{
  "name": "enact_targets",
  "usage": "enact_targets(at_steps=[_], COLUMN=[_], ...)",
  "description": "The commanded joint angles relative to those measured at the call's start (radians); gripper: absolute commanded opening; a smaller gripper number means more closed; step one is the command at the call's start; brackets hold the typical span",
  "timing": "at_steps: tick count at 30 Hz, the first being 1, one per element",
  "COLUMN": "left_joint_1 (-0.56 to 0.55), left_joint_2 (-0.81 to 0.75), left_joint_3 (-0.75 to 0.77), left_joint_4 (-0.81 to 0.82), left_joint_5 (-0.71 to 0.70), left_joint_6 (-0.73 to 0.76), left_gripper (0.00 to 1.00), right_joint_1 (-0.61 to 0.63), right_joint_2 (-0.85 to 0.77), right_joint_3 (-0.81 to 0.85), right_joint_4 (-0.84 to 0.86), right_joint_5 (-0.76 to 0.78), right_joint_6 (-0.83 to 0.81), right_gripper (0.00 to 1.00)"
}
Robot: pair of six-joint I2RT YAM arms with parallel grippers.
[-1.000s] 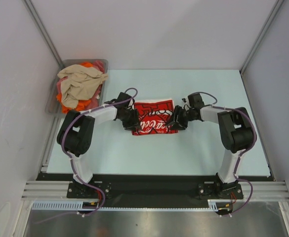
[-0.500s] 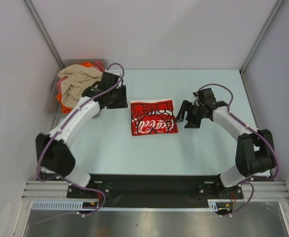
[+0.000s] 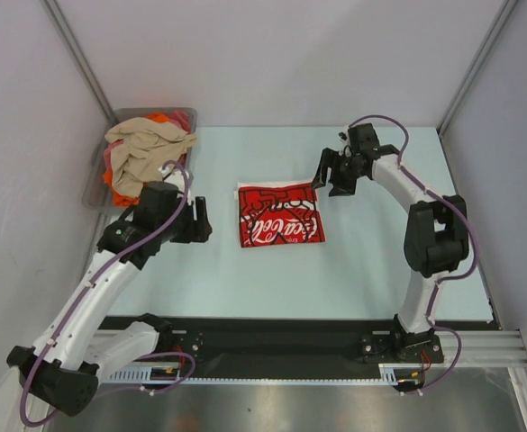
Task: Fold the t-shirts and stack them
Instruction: Neatly place the folded tshirt to the corner
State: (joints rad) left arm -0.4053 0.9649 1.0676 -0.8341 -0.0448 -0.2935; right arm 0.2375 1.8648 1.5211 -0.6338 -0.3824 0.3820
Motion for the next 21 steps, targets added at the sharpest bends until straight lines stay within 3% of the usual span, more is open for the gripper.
enact_targets(at_steps=[1,5,15,16,21], left_joint_1=[0.003,0.003,0.039,0.042,0.045], left_joint_2=[-0.041,-0.057,-0.086,-0.095,-0.14], left_joint_3=[-0.069,-0.175,-0.195,-0.195,-0.209], left_joint_4=[0.053,0.116,0.161,0.161,0.182], left_joint_5=[-0.002,0.029,0.115,0.112,0.123], left_joint_6=[0.016,-0.016,0.001,-0.001,-0.006], left_gripper=[0.71,0.71,0.79,0.93,0.96], right_joint_1=[-0.02,-0.032,-0.033,-0.033,-0.02], right_joint_2=[0.108,0.203,0.418,0.444,0.488], right_joint_3=[0.085,0.163,0.339,0.347,0.35], right_joint_4=[0.025,0.082,0.086,0.088,0.115], right_joint_5=[-0.022,-0.067,-0.07,-0.075,-0.087], right_joint_6=[-0.042,-0.066,-0.042,-0.038,-0.032], right_gripper=[0.72,0.7,0.69,0.68,0.56])
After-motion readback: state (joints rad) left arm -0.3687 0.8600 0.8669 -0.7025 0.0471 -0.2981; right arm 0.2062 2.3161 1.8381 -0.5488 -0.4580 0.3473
